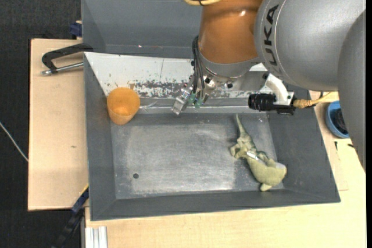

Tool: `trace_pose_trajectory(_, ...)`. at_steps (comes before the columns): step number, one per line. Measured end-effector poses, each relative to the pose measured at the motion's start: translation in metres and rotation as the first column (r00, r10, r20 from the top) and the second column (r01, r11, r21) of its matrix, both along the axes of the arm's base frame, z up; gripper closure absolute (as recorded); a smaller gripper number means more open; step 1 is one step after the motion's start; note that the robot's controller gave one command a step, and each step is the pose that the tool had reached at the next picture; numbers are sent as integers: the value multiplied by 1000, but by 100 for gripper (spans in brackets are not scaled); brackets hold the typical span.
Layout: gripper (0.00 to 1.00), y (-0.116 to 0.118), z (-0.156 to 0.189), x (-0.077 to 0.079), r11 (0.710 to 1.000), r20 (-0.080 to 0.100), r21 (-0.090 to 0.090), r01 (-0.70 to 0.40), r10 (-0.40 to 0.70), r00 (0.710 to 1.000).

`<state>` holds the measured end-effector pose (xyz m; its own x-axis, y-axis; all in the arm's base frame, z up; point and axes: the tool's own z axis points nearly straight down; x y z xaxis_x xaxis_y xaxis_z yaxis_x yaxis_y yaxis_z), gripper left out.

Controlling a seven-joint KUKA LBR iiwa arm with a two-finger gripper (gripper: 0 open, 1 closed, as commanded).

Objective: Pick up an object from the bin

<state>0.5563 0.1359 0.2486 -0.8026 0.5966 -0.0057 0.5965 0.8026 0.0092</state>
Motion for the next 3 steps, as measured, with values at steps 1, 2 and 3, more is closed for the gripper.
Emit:
trace_pose_trajectory(1, 100, -22, -87, -55, 995, -20, -5, -102, 102, 995)
trace_pose_trajectory(2, 100, 69, -91, -59, 996, -8, 0, 86, -86, 996)
trace_pose_trajectory(3, 100, 39, -89, -41, 909, -6, -5, -417, 417, 909)
